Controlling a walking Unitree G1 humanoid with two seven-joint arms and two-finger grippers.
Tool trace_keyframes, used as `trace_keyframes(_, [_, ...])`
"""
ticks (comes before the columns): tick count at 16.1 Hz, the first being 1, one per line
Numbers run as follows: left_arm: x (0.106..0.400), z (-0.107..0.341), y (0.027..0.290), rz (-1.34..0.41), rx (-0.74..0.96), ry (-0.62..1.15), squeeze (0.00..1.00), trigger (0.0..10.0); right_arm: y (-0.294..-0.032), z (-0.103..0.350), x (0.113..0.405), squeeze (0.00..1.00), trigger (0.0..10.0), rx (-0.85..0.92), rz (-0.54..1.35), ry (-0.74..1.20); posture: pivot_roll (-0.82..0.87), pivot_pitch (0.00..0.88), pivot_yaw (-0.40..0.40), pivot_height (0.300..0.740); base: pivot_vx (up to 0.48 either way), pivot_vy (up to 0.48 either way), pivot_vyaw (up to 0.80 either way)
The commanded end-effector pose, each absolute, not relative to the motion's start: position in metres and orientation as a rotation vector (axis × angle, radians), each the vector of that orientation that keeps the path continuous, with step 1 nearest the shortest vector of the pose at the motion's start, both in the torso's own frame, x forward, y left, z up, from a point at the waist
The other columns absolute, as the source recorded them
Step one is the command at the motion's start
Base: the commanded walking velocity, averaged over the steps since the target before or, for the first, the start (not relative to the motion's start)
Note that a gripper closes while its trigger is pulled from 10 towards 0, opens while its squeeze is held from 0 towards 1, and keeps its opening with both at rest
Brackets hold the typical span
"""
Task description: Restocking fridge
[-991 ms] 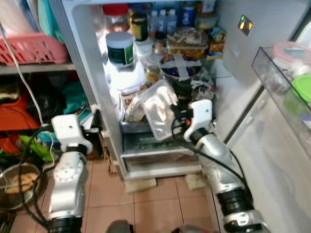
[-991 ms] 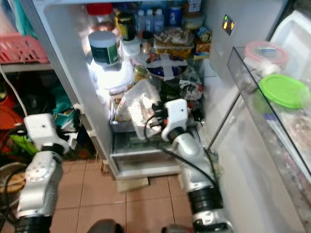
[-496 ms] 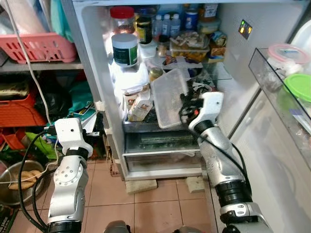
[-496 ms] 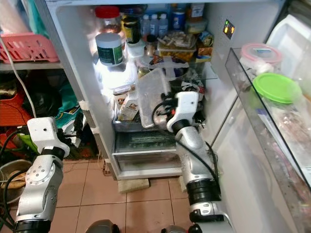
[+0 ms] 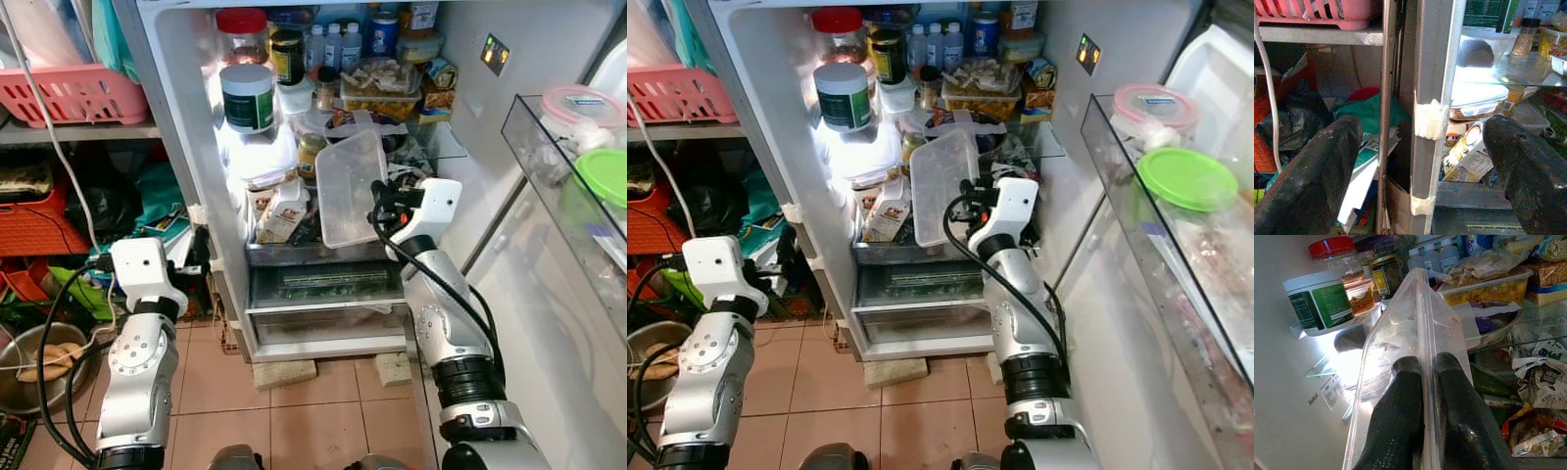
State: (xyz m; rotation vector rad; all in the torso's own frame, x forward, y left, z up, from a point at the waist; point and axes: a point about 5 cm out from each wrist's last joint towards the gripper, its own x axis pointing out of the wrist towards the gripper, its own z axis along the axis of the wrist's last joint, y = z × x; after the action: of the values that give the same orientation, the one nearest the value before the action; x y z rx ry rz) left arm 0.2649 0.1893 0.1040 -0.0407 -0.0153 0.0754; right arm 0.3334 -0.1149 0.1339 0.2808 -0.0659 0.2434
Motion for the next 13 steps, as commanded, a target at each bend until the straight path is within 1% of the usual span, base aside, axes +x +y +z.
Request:
trace_keyframes(1, [0.2645, 0.1077, 0.1892, 0.064, -0.031, -0.026, 0.0, 10.0, -0.1153, 0.1382, 0.3366, 0.0, 10.0, 0.291, 0.235, -0.072, 0.08, 0.033, -0.003, 0.74, 0.0, 0.0, 0.0])
trace_keyframes(5, [0.2647, 0.1077, 0.189, 0.061, -0.032, -0.027, 0.0, 10.0, -0.1163, 0.1407, 0.3377, 0.0, 10.0, 0.299, 0.228, -0.082, 0.08, 0.032, -0.003, 0.74, 0.0, 0.0, 0.0])
trace_keyframes(13, [0.2641, 0.1071, 0.1839, 0.022, -0.046, -0.026, 0.0, 10.0, -0.1144, 0.1454, 0.3391, 0.0, 10.0, 0.326, 0.241, -0.098, 0.08, 0.032, -0.003, 0.74, 0.285, 0.0, 0.0])
